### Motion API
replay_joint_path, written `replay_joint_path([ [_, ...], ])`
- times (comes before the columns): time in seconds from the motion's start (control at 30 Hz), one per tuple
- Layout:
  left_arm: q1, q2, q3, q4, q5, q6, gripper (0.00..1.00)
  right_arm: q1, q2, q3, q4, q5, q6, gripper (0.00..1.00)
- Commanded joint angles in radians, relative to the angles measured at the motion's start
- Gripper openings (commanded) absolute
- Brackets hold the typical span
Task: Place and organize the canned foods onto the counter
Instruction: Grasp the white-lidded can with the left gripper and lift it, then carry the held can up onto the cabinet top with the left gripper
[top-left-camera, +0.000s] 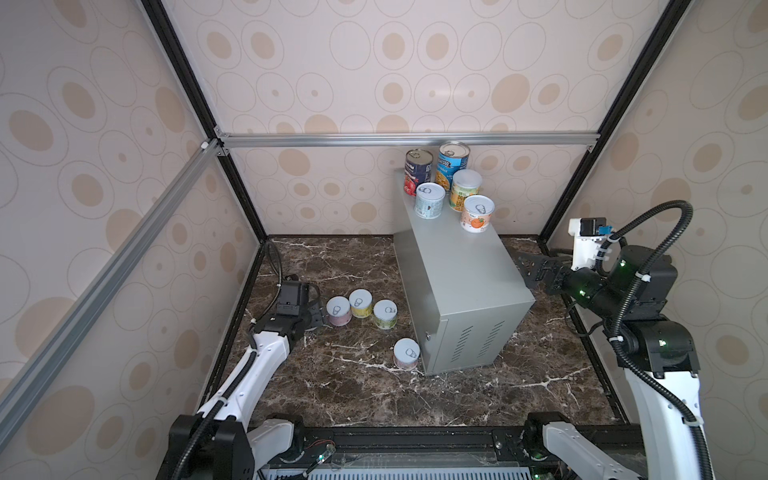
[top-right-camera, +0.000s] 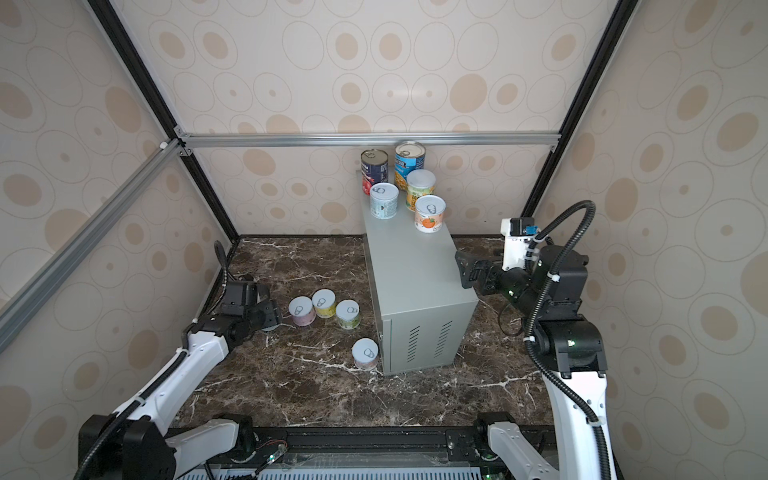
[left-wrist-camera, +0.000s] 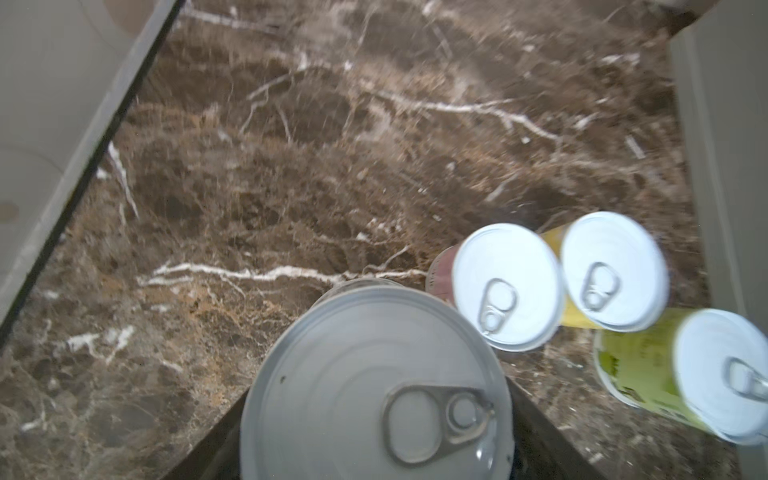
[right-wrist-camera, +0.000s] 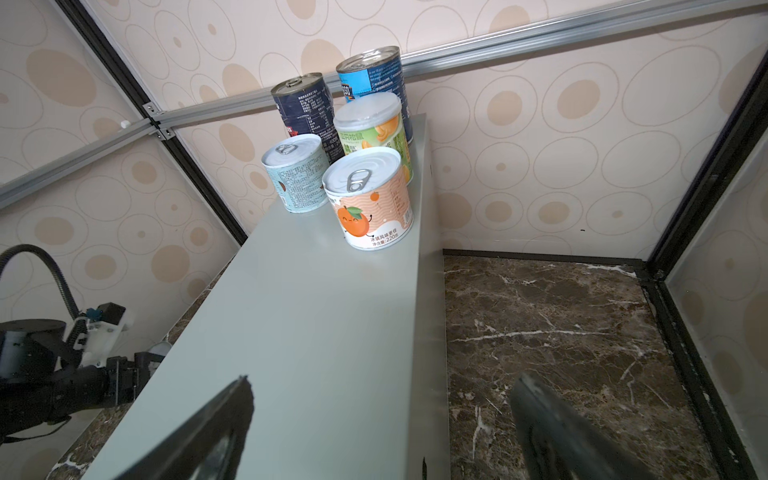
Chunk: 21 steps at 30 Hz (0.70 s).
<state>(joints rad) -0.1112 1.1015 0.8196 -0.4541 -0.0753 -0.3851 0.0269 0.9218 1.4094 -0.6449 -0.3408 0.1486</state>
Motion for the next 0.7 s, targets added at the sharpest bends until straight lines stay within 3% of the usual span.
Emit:
replay_joint_path([
  [0.0, 0.007, -0.065, 0.128, -0.028, 0.094, 0.168, 0.0, 0.008, 0.009, 0.002, 0.028, -0.019, 0.003, 1.0],
  [0.1, 0.007, -0.055, 0.249, -0.085, 0.192, 0.243, 0.0, 0.008, 0.019, 0.011, 0.03, -0.022, 0.004, 1.0],
  [0.27, 0.006, 0.025, 0.464, -0.168, 0.515, 0.347, 0.0, 0.015, 0.039, 0.026, 0.025, -0.026, 0.006, 1.0],
  [0.4, -0.004, 0.088, 0.592, -0.191, 0.744, 0.345, 0.0, 0.022, 0.046, 0.034, 0.022, -0.027, 0.003, 1.0],
  [0.53, -0.047, 0.131, 0.708, -0.193, 0.866, 0.342, 0.0, 0.025, 0.052, 0.049, 0.007, -0.025, -0.002, 1.0],
  [0.67, -0.123, 0.195, 0.853, -0.252, 0.893, 0.361, 0.0, 0.029, 0.057, 0.053, 0.003, -0.027, -0.002, 1.0],
])
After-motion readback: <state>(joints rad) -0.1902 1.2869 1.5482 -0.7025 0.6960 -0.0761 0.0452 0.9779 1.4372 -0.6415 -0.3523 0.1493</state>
